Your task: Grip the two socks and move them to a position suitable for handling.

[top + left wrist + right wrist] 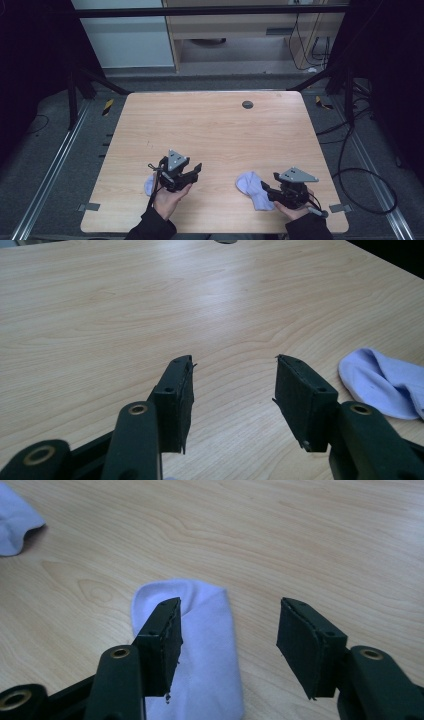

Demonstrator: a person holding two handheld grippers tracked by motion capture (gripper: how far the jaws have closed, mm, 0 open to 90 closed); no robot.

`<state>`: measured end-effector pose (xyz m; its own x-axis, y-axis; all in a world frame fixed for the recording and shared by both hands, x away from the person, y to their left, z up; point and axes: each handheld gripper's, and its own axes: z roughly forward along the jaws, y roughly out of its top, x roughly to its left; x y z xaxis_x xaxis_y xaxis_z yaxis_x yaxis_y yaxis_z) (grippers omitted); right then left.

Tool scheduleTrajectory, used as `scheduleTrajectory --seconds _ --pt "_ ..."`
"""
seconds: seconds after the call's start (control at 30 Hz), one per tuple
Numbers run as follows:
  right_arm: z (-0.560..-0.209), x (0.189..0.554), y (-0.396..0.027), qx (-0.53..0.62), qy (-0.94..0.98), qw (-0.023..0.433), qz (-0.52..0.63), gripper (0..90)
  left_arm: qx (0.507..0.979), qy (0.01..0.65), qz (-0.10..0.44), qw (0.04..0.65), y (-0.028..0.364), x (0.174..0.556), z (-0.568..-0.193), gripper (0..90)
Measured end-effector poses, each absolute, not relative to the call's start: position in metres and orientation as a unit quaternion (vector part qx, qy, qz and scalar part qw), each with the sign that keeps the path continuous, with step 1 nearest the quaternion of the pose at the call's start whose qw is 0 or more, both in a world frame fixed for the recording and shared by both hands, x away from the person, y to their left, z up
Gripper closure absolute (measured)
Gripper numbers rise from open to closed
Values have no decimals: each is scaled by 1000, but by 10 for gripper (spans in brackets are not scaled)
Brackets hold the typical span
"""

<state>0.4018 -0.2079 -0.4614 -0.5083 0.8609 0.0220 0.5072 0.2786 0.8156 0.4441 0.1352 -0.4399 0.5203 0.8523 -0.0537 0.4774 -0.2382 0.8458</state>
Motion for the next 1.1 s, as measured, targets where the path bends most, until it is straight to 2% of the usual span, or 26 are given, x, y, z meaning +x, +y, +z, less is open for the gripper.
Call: scheduleTrajectory --seconds 1.1 --pt "-487 385 -186 412 822 148 365 584 801 401 181 406 55 447 -473 528"
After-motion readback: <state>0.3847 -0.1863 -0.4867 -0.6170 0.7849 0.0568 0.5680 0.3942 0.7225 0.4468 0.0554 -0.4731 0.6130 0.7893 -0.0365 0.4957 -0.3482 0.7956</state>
